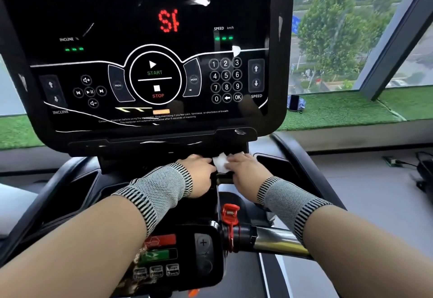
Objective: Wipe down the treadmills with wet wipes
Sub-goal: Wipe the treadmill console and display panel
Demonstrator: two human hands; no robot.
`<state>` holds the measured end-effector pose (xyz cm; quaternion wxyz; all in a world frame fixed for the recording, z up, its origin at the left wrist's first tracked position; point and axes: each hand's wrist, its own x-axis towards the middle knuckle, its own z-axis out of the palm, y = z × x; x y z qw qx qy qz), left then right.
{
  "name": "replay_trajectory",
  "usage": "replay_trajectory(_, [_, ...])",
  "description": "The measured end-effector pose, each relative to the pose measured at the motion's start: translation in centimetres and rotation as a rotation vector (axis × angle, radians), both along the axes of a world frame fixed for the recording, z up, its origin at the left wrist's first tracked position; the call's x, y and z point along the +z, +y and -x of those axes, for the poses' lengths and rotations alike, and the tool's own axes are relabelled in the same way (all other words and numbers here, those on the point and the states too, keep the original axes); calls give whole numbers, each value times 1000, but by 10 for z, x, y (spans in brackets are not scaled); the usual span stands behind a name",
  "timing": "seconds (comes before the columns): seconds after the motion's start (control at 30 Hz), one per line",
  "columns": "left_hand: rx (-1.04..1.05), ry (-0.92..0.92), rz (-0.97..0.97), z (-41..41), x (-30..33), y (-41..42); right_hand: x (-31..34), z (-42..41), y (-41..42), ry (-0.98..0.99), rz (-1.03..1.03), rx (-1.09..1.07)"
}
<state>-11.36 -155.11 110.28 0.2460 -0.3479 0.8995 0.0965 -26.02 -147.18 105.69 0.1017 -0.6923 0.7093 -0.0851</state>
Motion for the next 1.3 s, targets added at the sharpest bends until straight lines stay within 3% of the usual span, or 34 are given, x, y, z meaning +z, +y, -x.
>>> replay_trajectory(0.17, [98,110,-50,-11,1,1,-3,15,6,50,-12,-148])
replay_trajectory(0.4, [304,288,-142,-27,5,0,11,-21,-17,-28,-42,202])
replay_trajectory(0.47, [325,286,-155,-31,7,1,11,-14,-10,-132,-77,236])
replay_trajectory(0.6, [341,303,-203,-32,8,5,8,-5,-2,-5,-112,330])
replay_trajectory(0.8, [305,268,-129,-28,8,3,14,-15,-11,-44,-98,312])
replay_trajectory(1.3, [217,194,-73,-52,-1,-10,11,-22,-27,106,-164,327])
